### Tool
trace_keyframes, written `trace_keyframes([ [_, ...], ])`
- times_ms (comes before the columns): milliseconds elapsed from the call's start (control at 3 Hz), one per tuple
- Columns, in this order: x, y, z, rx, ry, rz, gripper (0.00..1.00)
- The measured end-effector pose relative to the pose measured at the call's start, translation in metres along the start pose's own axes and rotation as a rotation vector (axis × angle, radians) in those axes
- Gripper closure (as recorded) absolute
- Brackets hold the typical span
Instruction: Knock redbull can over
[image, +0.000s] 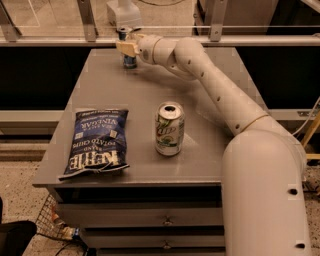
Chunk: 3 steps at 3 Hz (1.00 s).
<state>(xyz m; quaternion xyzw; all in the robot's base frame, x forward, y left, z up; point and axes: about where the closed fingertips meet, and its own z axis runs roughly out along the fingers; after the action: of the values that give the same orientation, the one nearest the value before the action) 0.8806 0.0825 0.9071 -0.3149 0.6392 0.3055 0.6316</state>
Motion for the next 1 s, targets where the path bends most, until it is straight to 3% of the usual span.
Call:
trace_keyframes([
  [333,-0.001,0.001,0.000,-0.001,0.000,0.000,1.00],
  [667,-0.018,0.006,-0.013,-0.001,0.017,-0.016,1.00],
  [1000,-0.038,0.015,-0.031,-0.002,0.088,-0.042,1.00],
])
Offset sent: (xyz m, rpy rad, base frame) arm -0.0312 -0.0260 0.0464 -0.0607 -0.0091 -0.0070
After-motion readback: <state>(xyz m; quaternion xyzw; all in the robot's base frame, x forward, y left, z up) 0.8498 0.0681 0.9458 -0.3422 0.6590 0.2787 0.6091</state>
